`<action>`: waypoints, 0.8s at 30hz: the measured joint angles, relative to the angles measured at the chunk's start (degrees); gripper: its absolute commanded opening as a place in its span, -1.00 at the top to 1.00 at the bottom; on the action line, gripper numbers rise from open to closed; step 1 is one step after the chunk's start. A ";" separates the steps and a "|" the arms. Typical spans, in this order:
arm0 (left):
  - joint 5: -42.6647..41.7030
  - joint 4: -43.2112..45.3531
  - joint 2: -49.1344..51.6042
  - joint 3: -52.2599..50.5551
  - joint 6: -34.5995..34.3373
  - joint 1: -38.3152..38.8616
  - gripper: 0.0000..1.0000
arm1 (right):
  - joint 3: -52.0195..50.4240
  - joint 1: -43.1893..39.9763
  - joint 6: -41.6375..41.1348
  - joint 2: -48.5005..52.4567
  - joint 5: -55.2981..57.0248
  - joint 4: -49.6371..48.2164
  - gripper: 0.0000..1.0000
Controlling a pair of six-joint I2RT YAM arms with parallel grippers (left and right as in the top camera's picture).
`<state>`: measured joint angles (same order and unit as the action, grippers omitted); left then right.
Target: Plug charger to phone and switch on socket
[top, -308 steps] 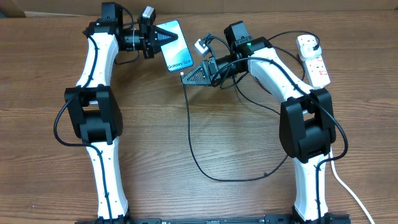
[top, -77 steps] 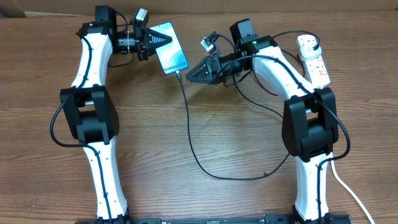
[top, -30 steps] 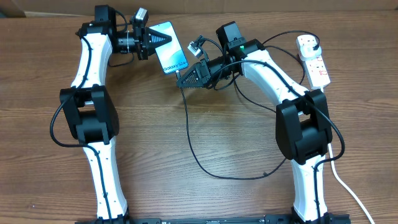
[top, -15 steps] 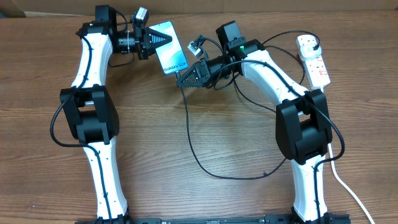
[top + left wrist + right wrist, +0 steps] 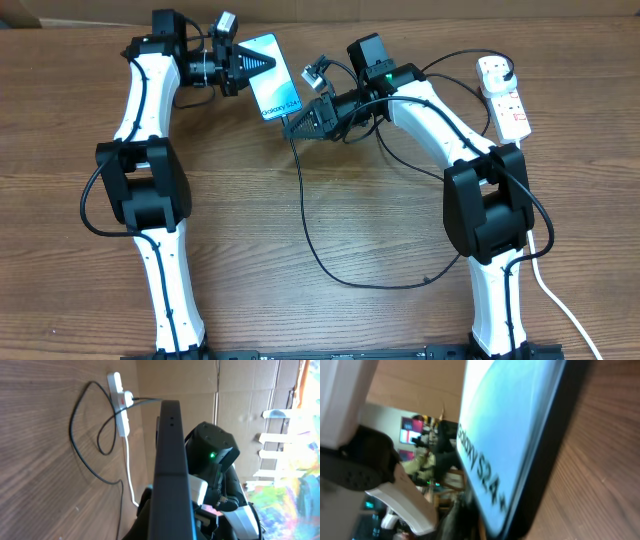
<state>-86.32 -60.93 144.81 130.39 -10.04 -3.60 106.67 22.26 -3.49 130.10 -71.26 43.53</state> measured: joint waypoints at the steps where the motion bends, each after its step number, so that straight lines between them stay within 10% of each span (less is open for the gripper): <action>1: -0.02 0.00 0.00 0.00 0.00 0.22 0.91 | 0.04 -0.02 0.07 0.00 0.15 -0.17 0.39; 24: 7.34 -0.66 0.00 0.02 0.02 0.83 0.91 | 0.11 -8.02 -0.04 0.00 -4.28 -1.44 -0.16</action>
<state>-78.98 -61.58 144.81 130.41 -10.02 -2.76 106.78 14.24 -3.53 130.10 -75.55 42.09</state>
